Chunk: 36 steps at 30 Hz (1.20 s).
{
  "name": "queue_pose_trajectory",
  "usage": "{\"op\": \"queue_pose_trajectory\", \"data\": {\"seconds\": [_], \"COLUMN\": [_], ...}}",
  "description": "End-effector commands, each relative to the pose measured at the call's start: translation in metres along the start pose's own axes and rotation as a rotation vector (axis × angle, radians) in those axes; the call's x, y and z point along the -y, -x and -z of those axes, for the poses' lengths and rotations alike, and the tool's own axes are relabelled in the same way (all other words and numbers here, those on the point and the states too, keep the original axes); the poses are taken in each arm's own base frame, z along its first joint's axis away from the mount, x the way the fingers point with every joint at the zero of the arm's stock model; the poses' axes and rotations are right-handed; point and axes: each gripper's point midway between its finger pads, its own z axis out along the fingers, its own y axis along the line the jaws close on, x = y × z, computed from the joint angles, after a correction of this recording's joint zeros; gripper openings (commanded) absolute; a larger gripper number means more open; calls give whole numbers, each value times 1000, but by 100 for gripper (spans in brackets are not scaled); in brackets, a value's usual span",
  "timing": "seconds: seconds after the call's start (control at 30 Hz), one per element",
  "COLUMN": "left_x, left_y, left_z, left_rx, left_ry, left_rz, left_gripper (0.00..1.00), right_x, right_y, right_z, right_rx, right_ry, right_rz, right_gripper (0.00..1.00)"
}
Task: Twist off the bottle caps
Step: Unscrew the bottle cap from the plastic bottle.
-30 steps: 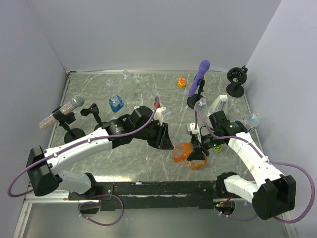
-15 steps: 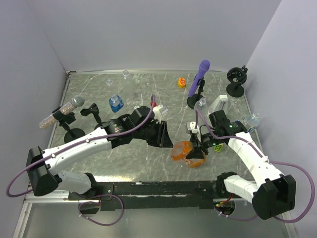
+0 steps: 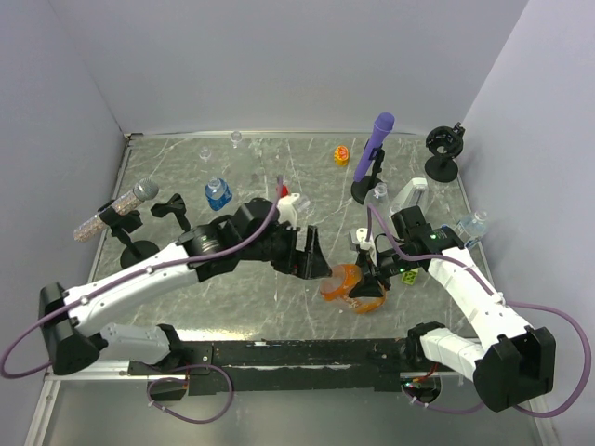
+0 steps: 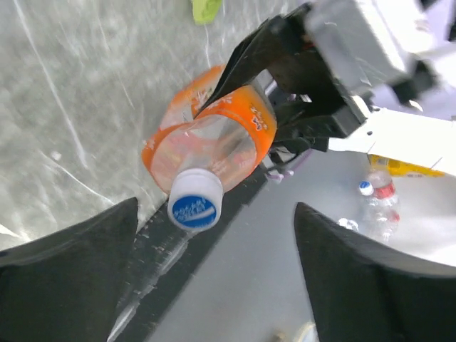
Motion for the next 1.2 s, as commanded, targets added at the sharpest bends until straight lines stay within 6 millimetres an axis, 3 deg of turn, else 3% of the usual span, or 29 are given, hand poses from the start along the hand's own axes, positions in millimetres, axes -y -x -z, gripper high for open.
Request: {"op": "queue_pose_trajectory", "data": {"seconds": [0.0,0.1,0.2,0.23,0.27,0.37,0.5,0.63,1.17], "left_x": [12,16,19,12,14,17,11,15,6], "left_y": [26,28,21,6,4,11,10,12,4], "left_z": [35,56,73,69,73,77,43,24,-3], "left_rx": [177,296,444,453,519,635,450,407,273], "left_ry": [-52,-125,-226,-271,-301,-312,-301,-337,-385], "left_rz": [-218,-416,-722,-845,-977,-1129,-1224,-1236,-1216], "left_gripper": [99,97,97,97,97,97,98,92,48], "right_x": [2,2,1,1,1,1,2,1,1], "right_y": [14,14,14,14,14,14,14,14,14], "right_z": [-1,-1,-1,-1,-1,-1,-1,-1,-1], "right_rx": [46,47,50,52,50,50,49,48,48], "right_ry": [9,9,12,15,14,12,14,15,12], "right_rz": [61,62,61,61,63,64,63,62,64], "right_gripper": [20,20,20,20,20,20,20,20,20]}}
